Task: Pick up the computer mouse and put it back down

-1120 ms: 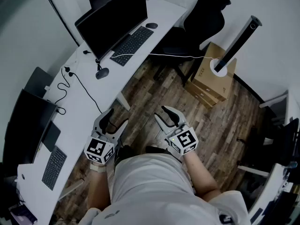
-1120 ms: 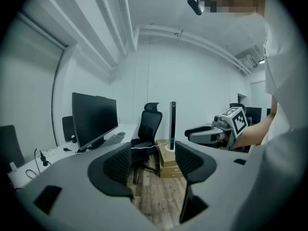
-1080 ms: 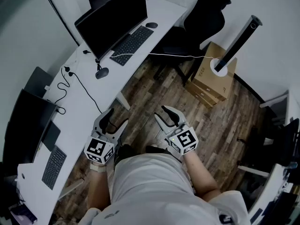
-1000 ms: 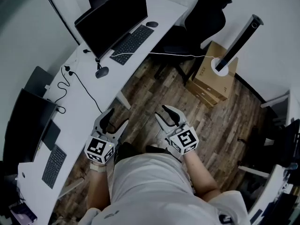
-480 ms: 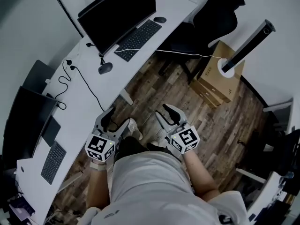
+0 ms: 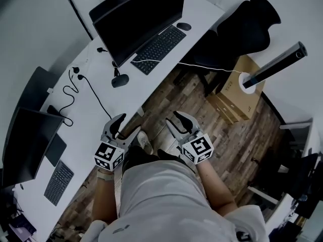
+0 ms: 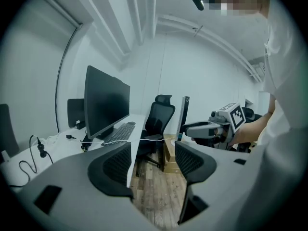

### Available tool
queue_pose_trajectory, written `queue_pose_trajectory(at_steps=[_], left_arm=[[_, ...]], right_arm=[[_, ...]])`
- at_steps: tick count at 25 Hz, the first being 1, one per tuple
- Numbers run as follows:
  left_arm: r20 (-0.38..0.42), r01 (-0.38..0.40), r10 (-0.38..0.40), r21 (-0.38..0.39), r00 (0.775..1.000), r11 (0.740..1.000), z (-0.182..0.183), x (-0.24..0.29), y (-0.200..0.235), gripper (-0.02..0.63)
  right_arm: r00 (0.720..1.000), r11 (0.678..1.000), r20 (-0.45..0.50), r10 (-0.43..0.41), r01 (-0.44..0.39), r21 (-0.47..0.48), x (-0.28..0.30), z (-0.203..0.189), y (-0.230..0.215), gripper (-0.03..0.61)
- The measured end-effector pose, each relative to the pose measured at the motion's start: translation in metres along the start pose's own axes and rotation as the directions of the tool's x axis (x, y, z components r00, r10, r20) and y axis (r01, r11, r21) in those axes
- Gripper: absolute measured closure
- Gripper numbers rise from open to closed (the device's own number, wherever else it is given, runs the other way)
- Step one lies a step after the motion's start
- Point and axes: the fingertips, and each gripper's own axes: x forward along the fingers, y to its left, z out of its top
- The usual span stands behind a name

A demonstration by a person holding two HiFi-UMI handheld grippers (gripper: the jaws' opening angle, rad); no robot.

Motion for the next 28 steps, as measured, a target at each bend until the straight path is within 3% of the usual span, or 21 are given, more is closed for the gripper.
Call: queue_pose_trajectory(at_steps=[8,17,28], left_arm=[[0.001,-0.001,0.001,-0.044,1.0,0.999,0.008,0.007,0.077,0.347],[-0.046,0.026,-0.031,-0.106,0.998,0.994,-0.018,0.014,0.131,0.348],[-0.181,0.014,-0.03,-0.088,0.983,0.996,-0.053,0.046,0.168,0.344]], right_arm=[[0.998,0.999,-0.055,0.025,-0.027,-0.031,0.084,0.017,-0.003,0.423],[0.99,0.995,-0.129,0.05,-0.06,-0.073,0.145,0.013,0.01,0.423],[0.982,0.997,-0.186,0.043,-0.055,-0.058,0.171,-0.001,-0.009,0.423]])
